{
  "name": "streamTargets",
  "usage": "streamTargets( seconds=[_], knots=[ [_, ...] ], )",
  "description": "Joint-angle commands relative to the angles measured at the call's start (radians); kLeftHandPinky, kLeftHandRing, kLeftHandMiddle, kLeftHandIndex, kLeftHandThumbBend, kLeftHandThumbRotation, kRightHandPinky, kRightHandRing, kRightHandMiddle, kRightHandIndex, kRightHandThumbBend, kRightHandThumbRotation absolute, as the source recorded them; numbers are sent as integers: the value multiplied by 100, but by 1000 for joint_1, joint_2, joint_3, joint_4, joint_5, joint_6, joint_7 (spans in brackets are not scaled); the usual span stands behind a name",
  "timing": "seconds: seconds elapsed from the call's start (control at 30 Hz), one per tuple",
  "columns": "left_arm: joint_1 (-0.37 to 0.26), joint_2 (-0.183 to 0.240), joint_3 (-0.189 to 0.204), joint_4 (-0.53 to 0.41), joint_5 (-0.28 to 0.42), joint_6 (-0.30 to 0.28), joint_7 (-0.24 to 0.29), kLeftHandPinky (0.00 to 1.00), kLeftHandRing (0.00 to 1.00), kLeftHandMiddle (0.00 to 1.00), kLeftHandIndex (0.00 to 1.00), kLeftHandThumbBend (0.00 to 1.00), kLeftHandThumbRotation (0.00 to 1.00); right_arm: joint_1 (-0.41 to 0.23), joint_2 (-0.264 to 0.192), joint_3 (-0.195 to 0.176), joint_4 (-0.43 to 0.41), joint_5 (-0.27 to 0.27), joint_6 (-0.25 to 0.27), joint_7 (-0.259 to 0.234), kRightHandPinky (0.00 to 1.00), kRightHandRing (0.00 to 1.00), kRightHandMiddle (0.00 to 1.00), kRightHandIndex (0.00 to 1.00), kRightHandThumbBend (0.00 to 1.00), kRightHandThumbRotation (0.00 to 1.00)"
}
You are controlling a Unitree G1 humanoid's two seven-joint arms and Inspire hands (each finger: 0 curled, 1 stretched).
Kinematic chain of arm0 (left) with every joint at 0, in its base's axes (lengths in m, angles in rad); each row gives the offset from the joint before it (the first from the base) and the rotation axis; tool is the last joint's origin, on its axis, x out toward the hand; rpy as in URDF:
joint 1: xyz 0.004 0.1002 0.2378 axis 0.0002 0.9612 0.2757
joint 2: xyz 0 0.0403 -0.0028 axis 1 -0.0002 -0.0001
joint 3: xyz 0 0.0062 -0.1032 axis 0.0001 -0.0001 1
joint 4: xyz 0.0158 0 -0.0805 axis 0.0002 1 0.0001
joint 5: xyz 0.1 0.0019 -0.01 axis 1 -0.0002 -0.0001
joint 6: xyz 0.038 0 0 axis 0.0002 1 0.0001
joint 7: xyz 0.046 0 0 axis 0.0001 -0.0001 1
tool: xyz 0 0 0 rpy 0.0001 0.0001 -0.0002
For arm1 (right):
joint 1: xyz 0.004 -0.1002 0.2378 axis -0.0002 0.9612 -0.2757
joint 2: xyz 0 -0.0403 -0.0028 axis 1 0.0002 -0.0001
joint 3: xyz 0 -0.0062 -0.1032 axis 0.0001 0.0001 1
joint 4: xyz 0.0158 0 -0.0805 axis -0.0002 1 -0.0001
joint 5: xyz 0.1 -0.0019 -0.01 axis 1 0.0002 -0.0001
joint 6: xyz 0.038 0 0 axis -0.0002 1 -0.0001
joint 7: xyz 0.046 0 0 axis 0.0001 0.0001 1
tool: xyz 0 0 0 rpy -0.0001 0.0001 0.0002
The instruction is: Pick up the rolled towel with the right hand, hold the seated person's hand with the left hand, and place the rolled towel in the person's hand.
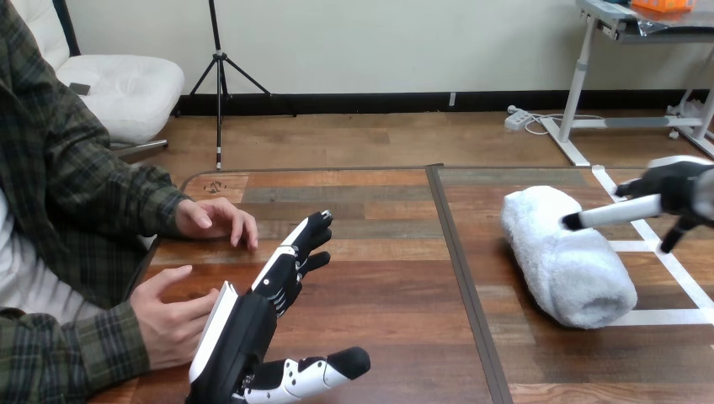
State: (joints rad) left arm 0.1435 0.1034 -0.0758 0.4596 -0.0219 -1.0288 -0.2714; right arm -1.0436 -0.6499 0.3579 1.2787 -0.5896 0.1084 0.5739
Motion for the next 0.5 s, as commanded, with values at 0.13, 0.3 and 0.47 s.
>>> streamTargets(
  seconds=[0.13,0.3,0.47],
  knots=[
    [-12,-2,-16,-95,-15,-49,3,85,92,93,91,100,51,-131,101,17,41,-13,11,-89,58,100,100,100,91,62],
    [-1,2,-18,-108,-16,-61,3,84,91,93,91,100,51,-116,121,8,57,0,11,-114,58,100,100,100,91,61],
    [11,4,-19,-121,-17,-63,5,84,91,93,91,100,51,-101,138,12,66,-3,8,-147,60,100,100,100,89,60]
  ],
)
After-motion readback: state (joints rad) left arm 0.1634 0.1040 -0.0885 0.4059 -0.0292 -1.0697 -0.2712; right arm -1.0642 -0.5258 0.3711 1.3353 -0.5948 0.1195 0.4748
